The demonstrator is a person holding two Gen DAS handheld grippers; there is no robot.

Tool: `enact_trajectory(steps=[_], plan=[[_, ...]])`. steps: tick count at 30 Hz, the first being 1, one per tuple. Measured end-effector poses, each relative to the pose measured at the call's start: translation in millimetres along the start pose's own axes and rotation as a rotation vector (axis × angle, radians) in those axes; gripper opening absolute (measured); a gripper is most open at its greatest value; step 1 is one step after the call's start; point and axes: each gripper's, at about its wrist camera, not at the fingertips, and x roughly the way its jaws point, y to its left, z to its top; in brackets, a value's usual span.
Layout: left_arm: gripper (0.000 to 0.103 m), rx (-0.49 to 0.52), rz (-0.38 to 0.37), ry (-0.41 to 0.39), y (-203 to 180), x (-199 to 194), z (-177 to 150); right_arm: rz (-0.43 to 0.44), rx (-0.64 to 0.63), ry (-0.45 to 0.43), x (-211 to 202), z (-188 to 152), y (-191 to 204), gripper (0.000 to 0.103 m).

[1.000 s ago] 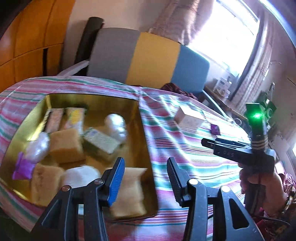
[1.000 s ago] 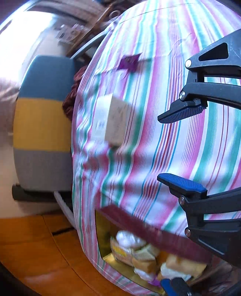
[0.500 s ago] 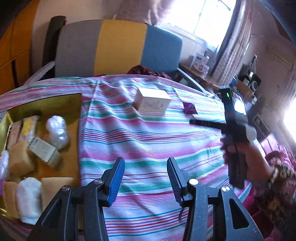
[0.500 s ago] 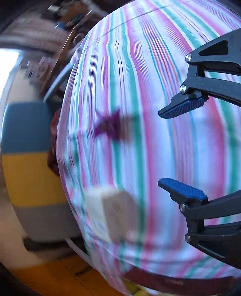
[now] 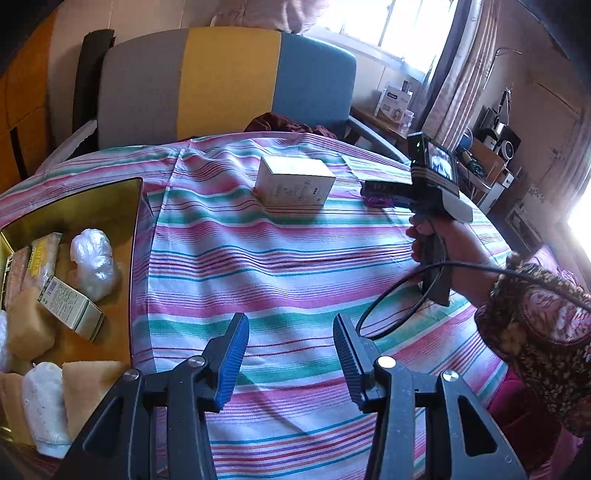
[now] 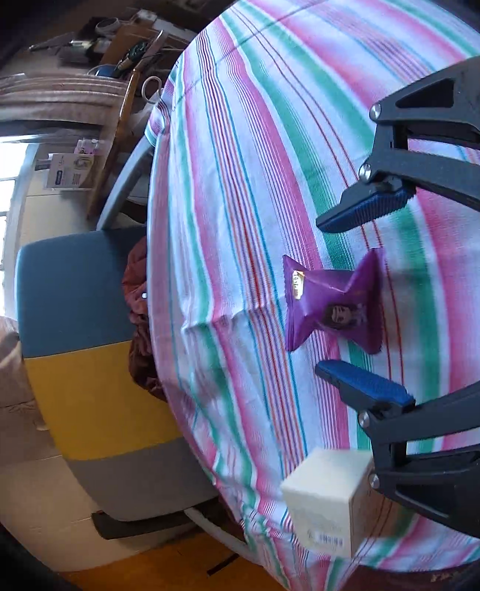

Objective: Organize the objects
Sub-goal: 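Grasp the purple pouch with the right tool while the left tool grasps the white box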

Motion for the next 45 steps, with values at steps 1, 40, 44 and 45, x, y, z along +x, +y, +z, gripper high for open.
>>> enact_trajectory(steps=[1,40,44,45], plan=[[0.048,-0.003,0.0,0.001,0,1,1,0.0,0.004,-0.006,1,-1,-1,0.06],[0.057,0.275,-0.062,-0.037,-65,121,122,-0.117,0.106,-0.069,-39,-46,-25,0.048],[0.073,0.247,0.063,-0.063,-55,132,140,-0.118,0.104,-0.07,-39,-46,-24,0.048],[0.075,0.248,0.059,-0.044,-53,140,143,-0.117,0.104,-0.069,-39,-46,-24,0.048]])
